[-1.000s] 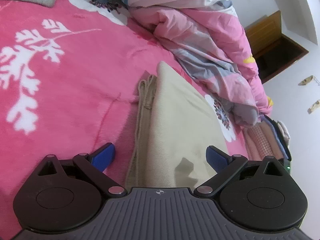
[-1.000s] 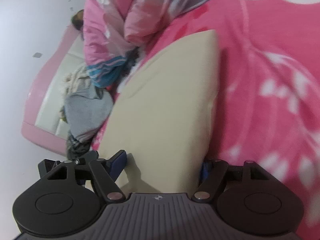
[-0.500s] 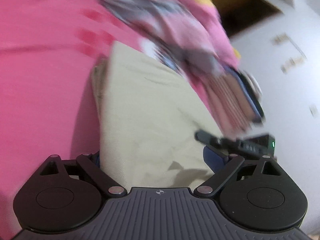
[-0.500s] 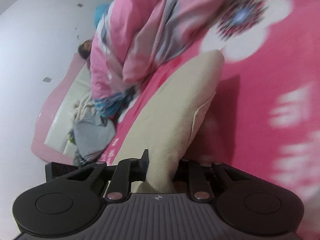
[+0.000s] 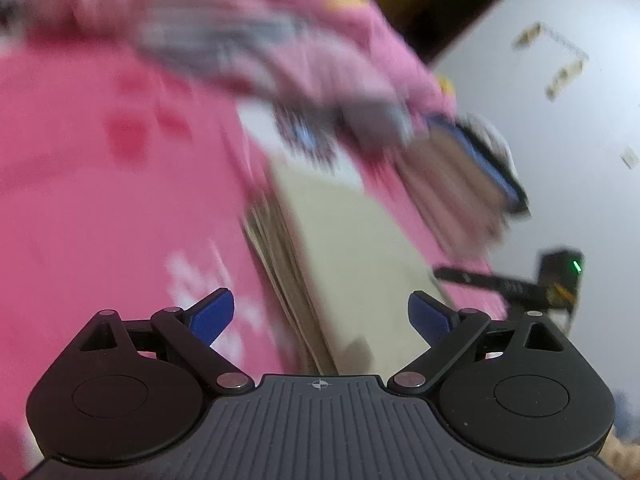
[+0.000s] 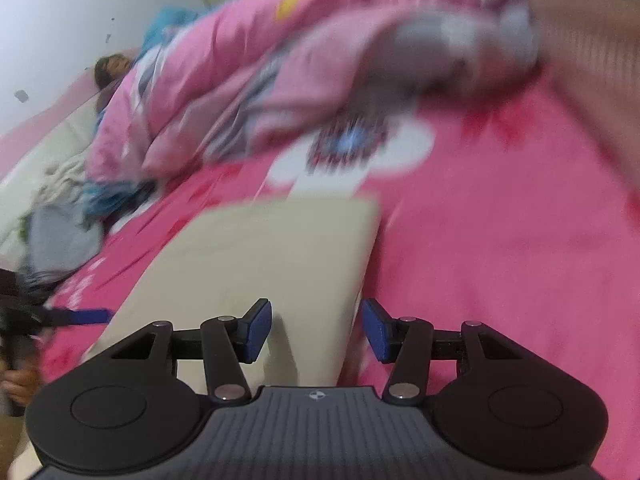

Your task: Fold clothes

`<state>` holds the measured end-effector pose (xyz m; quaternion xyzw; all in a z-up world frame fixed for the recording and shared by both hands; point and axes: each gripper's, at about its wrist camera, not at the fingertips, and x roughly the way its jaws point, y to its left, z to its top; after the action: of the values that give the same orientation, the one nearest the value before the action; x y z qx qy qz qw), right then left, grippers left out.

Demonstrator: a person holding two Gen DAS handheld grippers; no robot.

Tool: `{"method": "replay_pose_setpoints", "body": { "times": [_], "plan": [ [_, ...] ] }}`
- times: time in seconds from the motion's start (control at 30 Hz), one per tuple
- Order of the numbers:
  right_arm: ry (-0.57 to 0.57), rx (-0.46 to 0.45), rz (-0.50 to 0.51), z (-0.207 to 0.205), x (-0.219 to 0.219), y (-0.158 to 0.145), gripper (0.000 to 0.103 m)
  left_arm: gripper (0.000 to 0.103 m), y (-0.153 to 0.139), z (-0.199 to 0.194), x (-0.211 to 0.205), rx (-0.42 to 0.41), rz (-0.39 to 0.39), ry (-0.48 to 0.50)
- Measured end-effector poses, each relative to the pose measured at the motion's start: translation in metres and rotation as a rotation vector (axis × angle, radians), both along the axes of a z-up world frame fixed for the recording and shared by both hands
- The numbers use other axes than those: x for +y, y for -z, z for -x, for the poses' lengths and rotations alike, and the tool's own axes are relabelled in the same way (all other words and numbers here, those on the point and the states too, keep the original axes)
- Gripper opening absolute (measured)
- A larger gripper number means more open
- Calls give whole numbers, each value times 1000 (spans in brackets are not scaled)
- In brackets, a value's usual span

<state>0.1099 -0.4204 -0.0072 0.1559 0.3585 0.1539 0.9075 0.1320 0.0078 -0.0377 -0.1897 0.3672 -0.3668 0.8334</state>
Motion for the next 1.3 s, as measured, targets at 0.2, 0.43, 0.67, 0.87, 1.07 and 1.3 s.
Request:
{"method": "replay_pose_setpoints", "body": {
  "times": [0.2, 0.43, 0.67, 0.87, 1.07, 1.3],
  "plan": [
    [-39, -78, -63, -53, 24, -3, 39, 70, -8, -12, -84, -254, -172, 75],
    [-42, 40, 28, -74, 38, 27, 32, 64, 30, -21, -99, -211, -318, 73],
    [-109, 0, -107, 20, 7, 1, 34, 71, 18, 18, -79, -264, -323, 124],
    [-32, 34, -72, 41, 18, 25, 33, 72, 20, 38, -81, -250, -331, 53],
    [-132, -151, -45, 91, 37, -3, 34, 82, -9, 98, -64, -474, -362, 130],
    [-255, -334, 258, 119, 105, 4, 35, 83, 10, 126, -93, -603, -563, 210]
  ]
}}
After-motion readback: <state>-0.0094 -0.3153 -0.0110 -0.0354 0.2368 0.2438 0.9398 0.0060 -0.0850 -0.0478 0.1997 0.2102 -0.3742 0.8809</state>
